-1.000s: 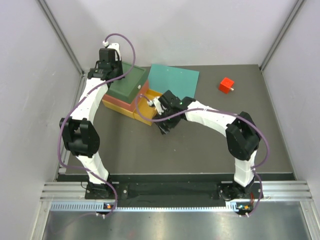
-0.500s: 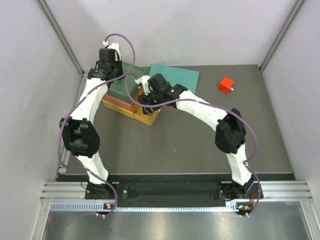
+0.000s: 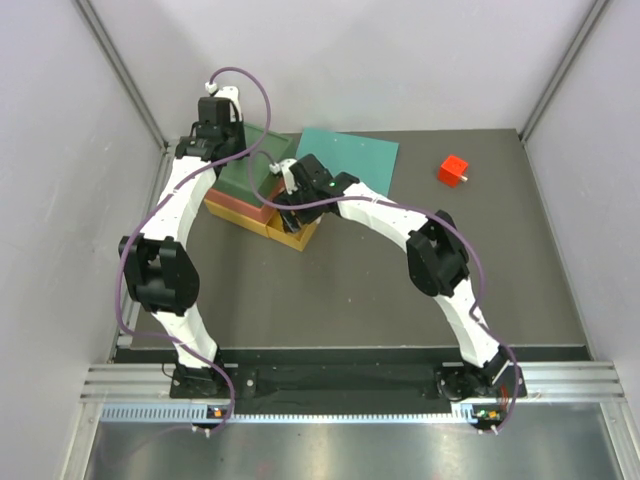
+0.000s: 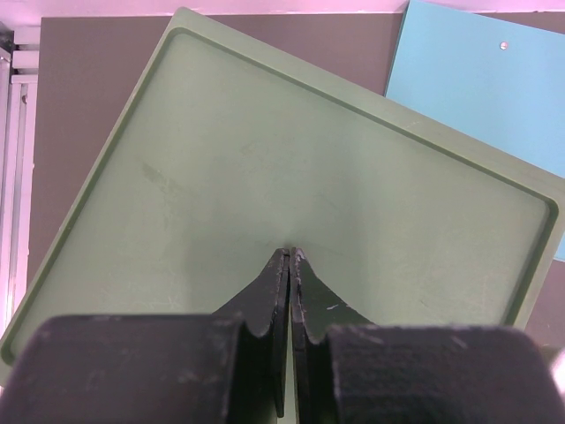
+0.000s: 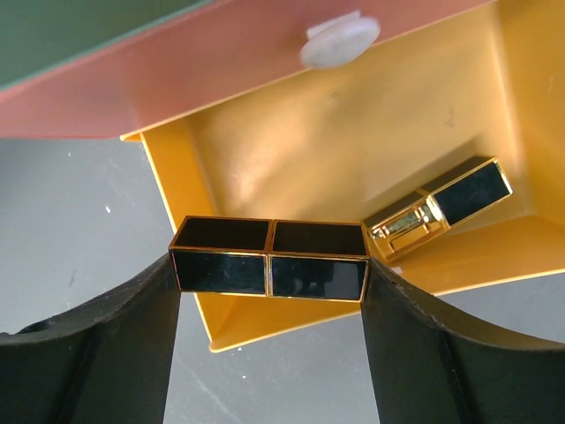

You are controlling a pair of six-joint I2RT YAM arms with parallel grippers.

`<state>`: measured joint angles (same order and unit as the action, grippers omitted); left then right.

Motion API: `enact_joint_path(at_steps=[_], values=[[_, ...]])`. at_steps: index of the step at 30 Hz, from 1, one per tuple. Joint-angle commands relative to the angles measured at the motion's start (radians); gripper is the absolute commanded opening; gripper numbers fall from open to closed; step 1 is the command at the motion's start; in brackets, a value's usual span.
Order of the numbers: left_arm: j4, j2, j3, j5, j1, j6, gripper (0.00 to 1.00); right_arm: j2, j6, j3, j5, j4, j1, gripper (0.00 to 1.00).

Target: Organize the makeup

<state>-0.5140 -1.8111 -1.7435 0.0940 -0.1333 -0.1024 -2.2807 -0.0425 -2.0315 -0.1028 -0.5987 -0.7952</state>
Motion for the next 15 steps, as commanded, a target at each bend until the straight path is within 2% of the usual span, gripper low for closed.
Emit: enact_joint_path(at_steps=[1, 2, 4, 5, 7, 8, 15], values=[[-0.264, -0.088, 0.084, -0.025, 0.003, -0.002, 0.05, 0.082, -0.031, -0.013, 0.012, 0.077, 0.008, 0.66], [-0.265, -0.090, 0.084, -0.027, 0.003, -0.002, 0.05, 0.090, -0.043, -0.006, 0.011, 0.088, 0.011, 0.67], [-0.267, -0.090, 0.082, -0.028, 0.003, -0.002, 0.05, 0.111, -0.054, -0.004, 0.009, 0.099, 0.016, 0.79], [-0.265, -0.088, 0.081, -0.030, 0.003, -0.003, 0.05, 0.115, -0.056, -0.012, 0.012, 0.099, 0.016, 0.80], [-0.265, -0.090, 0.081, -0.030, 0.003, -0.002, 0.05, 0.130, -0.050, -0.018, 0.020, 0.097, 0.017, 0.96], [-0.265, -0.090, 0.082, -0.030, 0.003, -0.003, 0.05, 0.133, -0.048, -0.032, 0.023, 0.094, 0.020, 1.00], [-0.264, -0.088, 0.084, -0.033, 0.003, -0.003, 0.05, 0.167, -0.065, -0.044, 0.068, 0.083, 0.030, 1.00]])
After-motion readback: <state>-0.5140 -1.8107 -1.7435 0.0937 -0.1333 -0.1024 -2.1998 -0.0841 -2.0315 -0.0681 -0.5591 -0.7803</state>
